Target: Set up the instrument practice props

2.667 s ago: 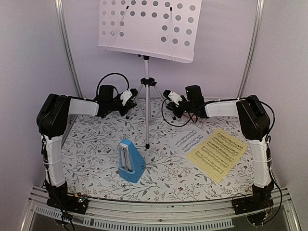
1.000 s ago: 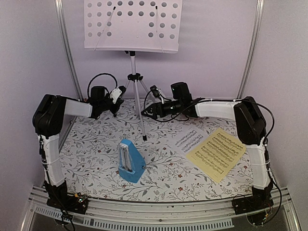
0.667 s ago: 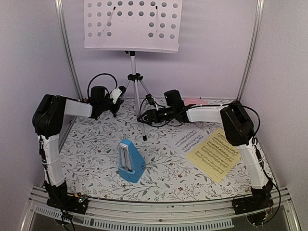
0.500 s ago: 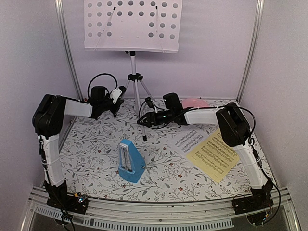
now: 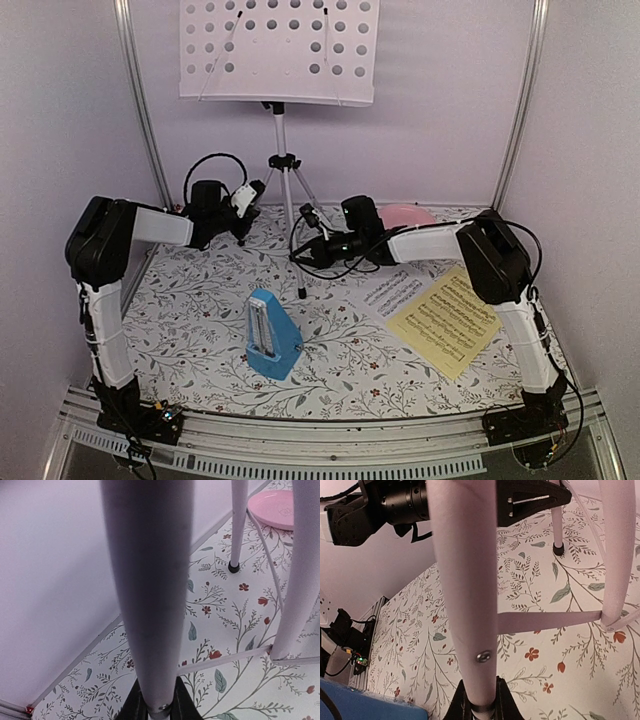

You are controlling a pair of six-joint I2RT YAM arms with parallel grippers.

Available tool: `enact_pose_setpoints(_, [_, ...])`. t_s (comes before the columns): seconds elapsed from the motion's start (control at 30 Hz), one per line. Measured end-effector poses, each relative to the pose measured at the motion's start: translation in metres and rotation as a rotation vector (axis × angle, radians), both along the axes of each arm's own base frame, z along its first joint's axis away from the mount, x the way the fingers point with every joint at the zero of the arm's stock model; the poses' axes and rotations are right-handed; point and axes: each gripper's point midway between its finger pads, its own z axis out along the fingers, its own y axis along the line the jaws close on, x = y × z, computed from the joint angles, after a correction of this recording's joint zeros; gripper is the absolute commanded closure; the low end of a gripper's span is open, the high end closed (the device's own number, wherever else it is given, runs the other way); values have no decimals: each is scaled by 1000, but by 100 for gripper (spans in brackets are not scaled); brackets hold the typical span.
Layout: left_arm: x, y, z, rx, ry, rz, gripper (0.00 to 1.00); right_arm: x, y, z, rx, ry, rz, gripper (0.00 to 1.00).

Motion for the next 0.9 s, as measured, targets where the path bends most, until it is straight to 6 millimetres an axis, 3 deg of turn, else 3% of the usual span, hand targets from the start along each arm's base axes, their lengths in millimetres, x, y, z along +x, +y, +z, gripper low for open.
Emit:
enact_pose_setpoints(0.3, [-31,-20,-1,18,25,-53,100,-23,-50,-4,-80,-7,-28,100])
enact_pose_setpoints(0.6, [-65,-33,-4,60,45,-111,100,-59,-79,-14,-122,-13,-11,100])
enact_pose_setpoints(0.9, [-89,-68,-5,67,47,-191,100,-99,-106,-15,-167,4,-25,100])
